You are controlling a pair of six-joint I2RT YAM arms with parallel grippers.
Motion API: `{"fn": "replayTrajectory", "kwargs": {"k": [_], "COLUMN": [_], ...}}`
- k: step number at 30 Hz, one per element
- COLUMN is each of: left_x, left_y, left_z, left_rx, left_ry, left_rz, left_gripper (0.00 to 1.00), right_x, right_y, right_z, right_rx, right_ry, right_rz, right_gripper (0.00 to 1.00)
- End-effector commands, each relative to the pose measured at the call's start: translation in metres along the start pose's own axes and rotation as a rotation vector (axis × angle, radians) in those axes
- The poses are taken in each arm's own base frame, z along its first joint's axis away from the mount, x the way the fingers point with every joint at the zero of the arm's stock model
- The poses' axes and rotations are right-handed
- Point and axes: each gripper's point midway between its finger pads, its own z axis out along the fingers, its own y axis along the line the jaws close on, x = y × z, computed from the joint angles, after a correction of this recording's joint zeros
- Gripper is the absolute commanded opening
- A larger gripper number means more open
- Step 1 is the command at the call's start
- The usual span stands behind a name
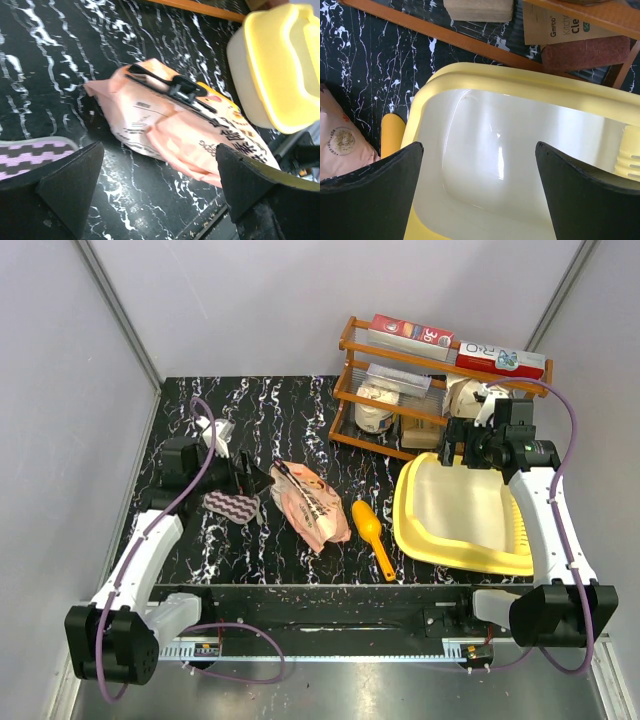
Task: Fill the litter box with clean litter
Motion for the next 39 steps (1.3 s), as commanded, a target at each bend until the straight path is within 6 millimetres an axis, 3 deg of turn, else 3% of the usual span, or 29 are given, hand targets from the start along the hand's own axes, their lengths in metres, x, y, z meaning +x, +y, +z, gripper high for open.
{"fn": "replayTrajectory", "kwargs": {"k": [1, 4, 12, 18, 24, 27, 31, 32, 33, 38, 39], "left_x": [-0.011, -0.003, 0.024, 0.044, 0.046, 0.043, 0.04, 0.042, 0.044, 0.041, 0.038], "left_y": [-0.041, -0.051, -0.079, -0.088, -0.091, -0.076, -0.077, -0.078, -0.083, -0.073, -0.064], "left_z": [-0.001, 0.004, 0.024, 0.039, 0.057, 0.063, 0.06, 0.062, 0.059, 0.056, 0.055], "left_rx": [0.164, 0.175, 0.197, 0.209, 0.194, 0.077, 0.06, 0.068, 0.104, 0.067, 0.045], "left_ry": [0.004, 0.039, 0.16, 0.256, 0.3, 0.324, 0.373, 0.394, 0.416, 0.422, 0.421], "left_rz": [0.06, 0.063, 0.008, -0.032, -0.087, -0.127, -0.126, -0.127, -0.116, -0.065, -0.056], "left_gripper": [0.99, 0.99, 0.94, 0.88, 0.85, 0.7, 0.51, 0.35, 0.26, 0.0, 0.0], "right_x": [-0.016, -0.024, -0.037, -0.023, -0.006, -0.003, -0.002, -0.002, -0.003, -0.014, -0.014], "right_y": [0.009, 0.019, 0.009, 0.01, 0.006, 0.006, 0.006, 0.006, 0.007, 0.006, 0.006], "right_z": [-0.012, -0.016, -0.016, -0.017, -0.02, -0.019, -0.018, -0.018, -0.018, -0.016, -0.015], "right_rx": [-0.04, -0.099, -0.038, -0.042, -0.025, -0.03, -0.042, -0.045, -0.049, -0.046, -0.046], "right_ry": [-0.055, -0.076, -0.091, -0.078, -0.062, -0.057, -0.053, -0.054, -0.055, -0.074, -0.072], "right_rz": [-0.033, -0.084, -0.087, -0.072, -0.077, -0.075, -0.125, -0.137, -0.148, -0.162, -0.16], "right_gripper": [1.0, 0.99, 1.0, 1.0, 1.0, 1.0, 1.0, 1.0, 1.0, 1.0, 1.0]}}
